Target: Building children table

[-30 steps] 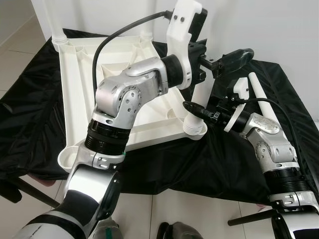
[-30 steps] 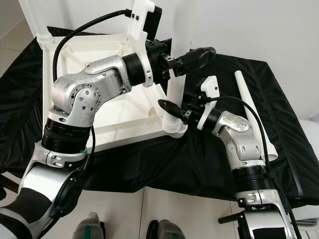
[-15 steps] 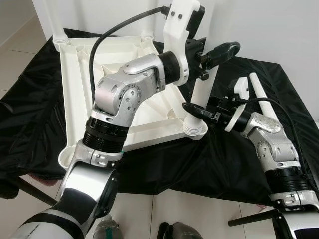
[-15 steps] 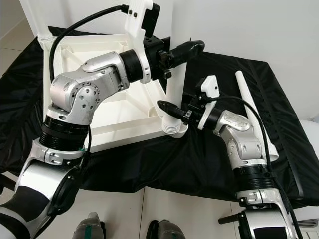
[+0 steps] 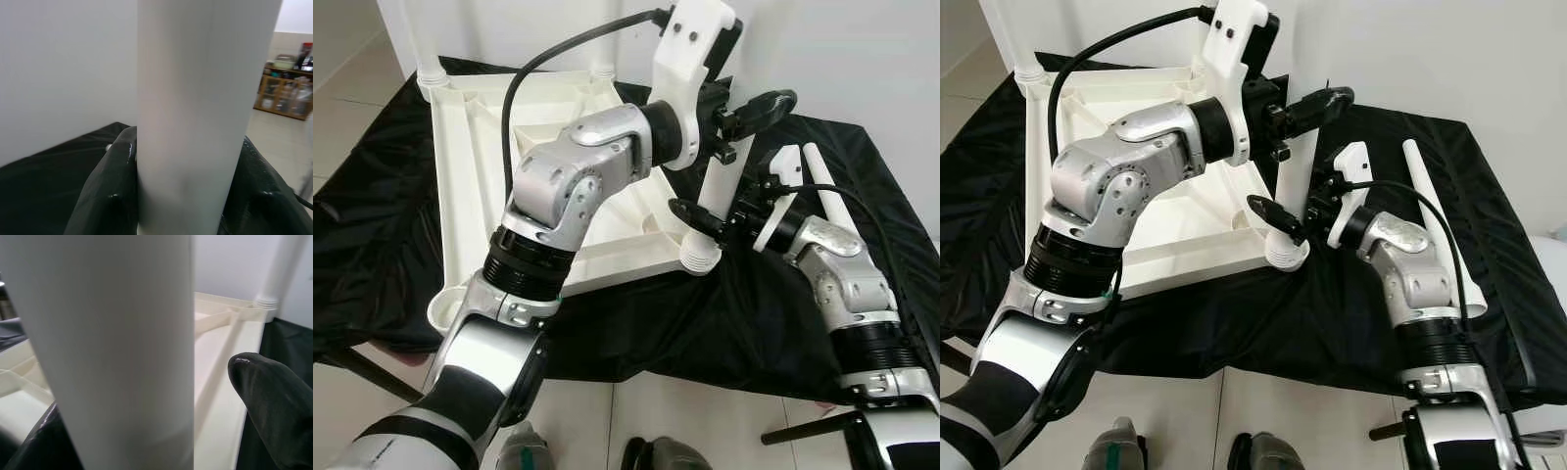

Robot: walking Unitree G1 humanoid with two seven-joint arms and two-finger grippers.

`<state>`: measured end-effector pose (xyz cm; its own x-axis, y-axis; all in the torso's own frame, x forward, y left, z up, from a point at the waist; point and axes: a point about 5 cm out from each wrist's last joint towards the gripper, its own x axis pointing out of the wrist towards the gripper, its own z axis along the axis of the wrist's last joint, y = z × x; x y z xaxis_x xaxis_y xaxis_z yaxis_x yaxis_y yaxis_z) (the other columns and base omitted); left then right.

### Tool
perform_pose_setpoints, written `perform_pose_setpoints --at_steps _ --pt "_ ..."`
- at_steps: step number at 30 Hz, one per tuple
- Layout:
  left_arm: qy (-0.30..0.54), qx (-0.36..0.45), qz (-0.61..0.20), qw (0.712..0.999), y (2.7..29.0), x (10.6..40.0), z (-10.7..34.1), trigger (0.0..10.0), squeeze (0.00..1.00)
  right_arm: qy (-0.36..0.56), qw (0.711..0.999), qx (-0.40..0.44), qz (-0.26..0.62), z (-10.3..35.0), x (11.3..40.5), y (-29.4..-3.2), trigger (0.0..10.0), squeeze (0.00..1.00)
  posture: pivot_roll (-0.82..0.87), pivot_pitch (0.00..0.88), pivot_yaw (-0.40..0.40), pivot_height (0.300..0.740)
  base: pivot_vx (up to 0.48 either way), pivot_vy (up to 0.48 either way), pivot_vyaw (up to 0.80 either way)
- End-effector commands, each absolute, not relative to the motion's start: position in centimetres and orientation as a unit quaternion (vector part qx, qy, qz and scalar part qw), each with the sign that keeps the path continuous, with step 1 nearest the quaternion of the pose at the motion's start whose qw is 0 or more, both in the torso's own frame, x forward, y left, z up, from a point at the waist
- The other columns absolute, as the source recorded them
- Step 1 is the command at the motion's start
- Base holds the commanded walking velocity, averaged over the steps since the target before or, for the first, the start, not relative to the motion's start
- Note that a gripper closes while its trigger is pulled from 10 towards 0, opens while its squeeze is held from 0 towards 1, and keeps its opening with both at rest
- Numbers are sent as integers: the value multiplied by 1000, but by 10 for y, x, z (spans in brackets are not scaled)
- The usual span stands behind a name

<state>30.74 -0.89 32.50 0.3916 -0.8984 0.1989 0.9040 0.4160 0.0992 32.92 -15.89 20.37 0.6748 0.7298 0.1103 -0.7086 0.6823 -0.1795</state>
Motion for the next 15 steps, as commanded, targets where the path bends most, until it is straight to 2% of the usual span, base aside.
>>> perform_pose_setpoints --at_steps 1,2,7,15 --pt "-131 -7 -513 848 -9 308 333 10000 0 -97 920 -67 373 208 332 -162 10000 1000 83 9 -114 740 0 0 0" --pt "-136 -5 -499 856 -8 309 335 10000 0 -102 926 -69 357 208 333 -158 10000 0 84 11 -116 740 0 0 0" --pt "-156 16 -451 879 -2 313 339 10000 0 -126 948 -70 285 211 336 -147 10000 0 91 14 -121 740 0 0 0" --pt "-162 54 -387 906 5 320 333 10000 0 -150 961 -54 225 211 334 -136 10000 0 97 18 -125 740 0 0 0"
